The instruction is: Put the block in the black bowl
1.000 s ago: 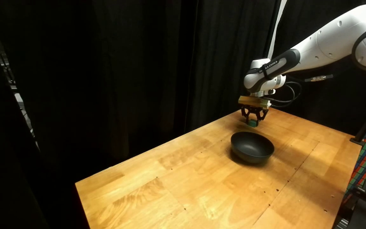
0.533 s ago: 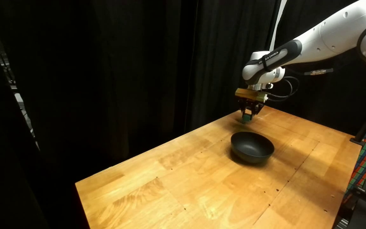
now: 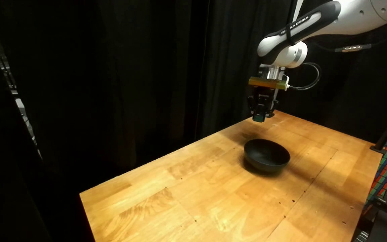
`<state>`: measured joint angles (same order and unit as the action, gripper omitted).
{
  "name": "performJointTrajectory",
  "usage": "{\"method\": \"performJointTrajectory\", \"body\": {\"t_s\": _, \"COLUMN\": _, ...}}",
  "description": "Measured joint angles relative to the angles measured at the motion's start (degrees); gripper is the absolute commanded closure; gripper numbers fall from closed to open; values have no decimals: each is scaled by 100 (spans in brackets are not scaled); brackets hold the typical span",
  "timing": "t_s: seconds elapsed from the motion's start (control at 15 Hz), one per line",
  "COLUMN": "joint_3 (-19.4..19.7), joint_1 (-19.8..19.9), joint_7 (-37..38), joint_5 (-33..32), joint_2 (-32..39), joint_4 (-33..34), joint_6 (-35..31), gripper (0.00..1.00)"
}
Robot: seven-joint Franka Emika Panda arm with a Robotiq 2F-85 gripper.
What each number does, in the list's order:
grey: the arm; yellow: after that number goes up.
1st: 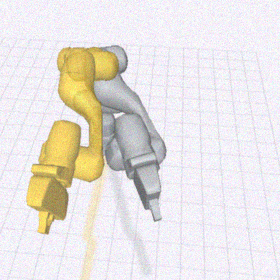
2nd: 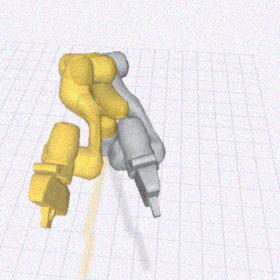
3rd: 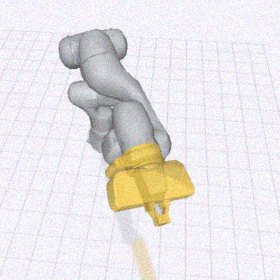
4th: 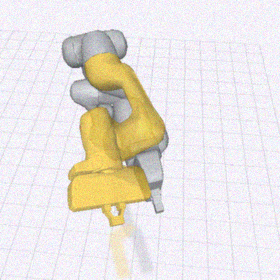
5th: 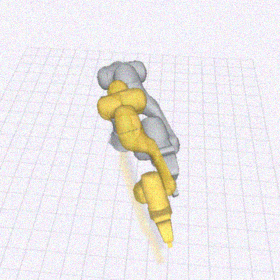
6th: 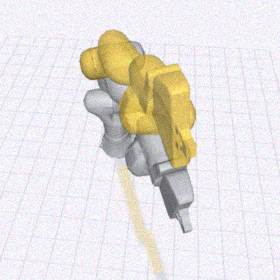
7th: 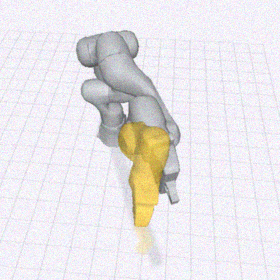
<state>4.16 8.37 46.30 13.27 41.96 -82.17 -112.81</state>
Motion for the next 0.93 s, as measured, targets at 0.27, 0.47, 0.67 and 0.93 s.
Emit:
{"method": "performJointTrajectory", "body": {"t_s": 0.27, "joint_3": -89, "joint_1": -46, "joint_7": -422, "joint_5": 307, "joint_2": -493, "joint_4": -1071, "joint_6": 161, "gripper": 82}}
{"method": "performJointTrajectory", "body": {"t_s": 0.47, "joint_3": -109, "joint_1": -102, "joint_7": -784, "joint_5": 530, "joint_2": -803, "joint_4": -1790, "joint_6": 156, "gripper": 50}}
{"method": "performJointTrajectory", "body": {"t_s": 0.67, "joint_3": -122, "joint_1": -207, "joint_7": -1082, "joint_5": 701, "joint_2": -990, "joint_4": -2281, "joint_6": 132, "gripper": 19}}
{"method": "performJointTrajectory", "body": {"t_s": 0.93, "joint_3": -91, "joint_1": -359, "joint_7": -1259, "joint_5": 730, "joint_2": -1452, "joint_4": -2775, "joint_6": -49, "gripper": 0}}
